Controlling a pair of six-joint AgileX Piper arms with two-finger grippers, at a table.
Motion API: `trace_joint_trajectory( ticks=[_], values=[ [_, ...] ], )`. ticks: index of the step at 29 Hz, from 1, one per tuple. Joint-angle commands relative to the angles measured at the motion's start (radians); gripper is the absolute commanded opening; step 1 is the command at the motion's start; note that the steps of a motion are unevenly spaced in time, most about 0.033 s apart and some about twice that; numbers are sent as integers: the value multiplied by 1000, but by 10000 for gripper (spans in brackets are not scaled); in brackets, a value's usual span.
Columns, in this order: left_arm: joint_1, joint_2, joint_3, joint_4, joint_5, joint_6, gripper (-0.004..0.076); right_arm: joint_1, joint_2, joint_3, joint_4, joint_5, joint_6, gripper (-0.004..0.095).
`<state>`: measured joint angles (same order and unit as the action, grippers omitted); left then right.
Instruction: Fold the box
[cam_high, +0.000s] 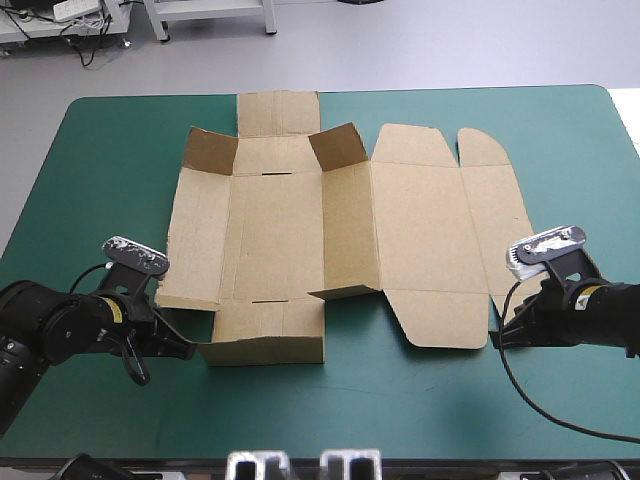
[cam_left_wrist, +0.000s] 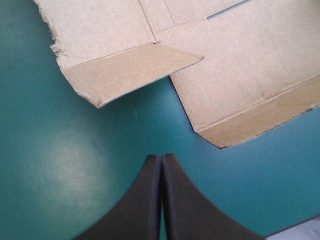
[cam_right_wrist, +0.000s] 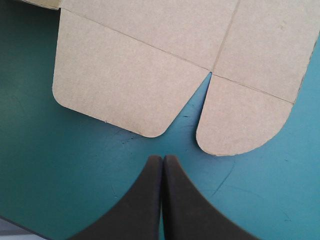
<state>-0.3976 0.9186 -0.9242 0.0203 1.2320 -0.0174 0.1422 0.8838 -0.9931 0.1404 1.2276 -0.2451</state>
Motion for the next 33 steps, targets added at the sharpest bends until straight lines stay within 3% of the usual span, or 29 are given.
trace_joint_trajectory(
  ticks=[1,20,24,33],
  values=[
    [0,-8,-26,-7,-29,1,-10,-2,-9,-22,9,-36,-3,-24],
    [0,-8,-26,-33,-41,1,-10,-2,-9,-22,9,-36,-3,-24],
    [0,-4,-37,24,-121,33,-1,-2,-9,-22,9,-40,-3,-24],
    [63,174,-355,61,-108,56,16,-2,-9,-22,9,-43,-43,-24]
  ],
)
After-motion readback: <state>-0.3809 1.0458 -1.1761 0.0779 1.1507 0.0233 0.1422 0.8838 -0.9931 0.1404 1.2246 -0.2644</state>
